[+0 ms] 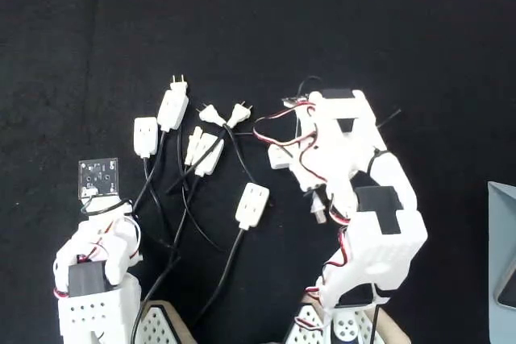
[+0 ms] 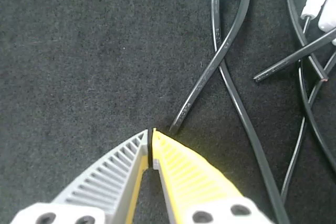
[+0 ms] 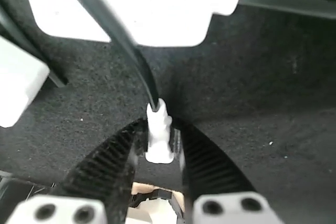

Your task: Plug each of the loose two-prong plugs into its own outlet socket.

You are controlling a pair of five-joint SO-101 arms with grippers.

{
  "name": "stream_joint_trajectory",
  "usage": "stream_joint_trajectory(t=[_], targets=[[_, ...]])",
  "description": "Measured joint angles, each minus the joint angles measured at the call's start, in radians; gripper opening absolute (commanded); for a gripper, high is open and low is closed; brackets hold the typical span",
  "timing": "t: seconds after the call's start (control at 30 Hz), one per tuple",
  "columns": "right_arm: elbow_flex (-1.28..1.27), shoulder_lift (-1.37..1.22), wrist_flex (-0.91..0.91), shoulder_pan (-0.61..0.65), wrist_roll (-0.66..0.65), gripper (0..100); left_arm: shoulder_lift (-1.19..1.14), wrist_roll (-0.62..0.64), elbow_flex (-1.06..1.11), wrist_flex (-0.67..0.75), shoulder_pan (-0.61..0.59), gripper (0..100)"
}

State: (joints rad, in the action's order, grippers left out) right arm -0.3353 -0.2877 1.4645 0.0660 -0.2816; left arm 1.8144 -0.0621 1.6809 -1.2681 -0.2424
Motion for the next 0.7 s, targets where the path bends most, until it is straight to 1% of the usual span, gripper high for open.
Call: stream_joint_trajectory(t=[0.27, 0.37, 0.5, 0.7], targets=[[-0.011, 0.003, 0.0, -0.002, 0.002, 1.2, 0.0, 0.0, 0.0, 0.0, 0.0, 3], [-0.011, 0.055, 0.002, -0.002, 0.002, 1.1, 0.0, 0.0, 0.0, 0.0, 0.0, 3], [-0.011, 0.206, 0.048, -0.002, 0.0, 1.1, 0.0, 0.0, 0.0, 0.0, 0.0, 3], [-0.012, 0.526, 0.075, -0.002, 0.0, 1.1, 0.0, 0.0, 0.0, 0.0, 0.0, 3]])
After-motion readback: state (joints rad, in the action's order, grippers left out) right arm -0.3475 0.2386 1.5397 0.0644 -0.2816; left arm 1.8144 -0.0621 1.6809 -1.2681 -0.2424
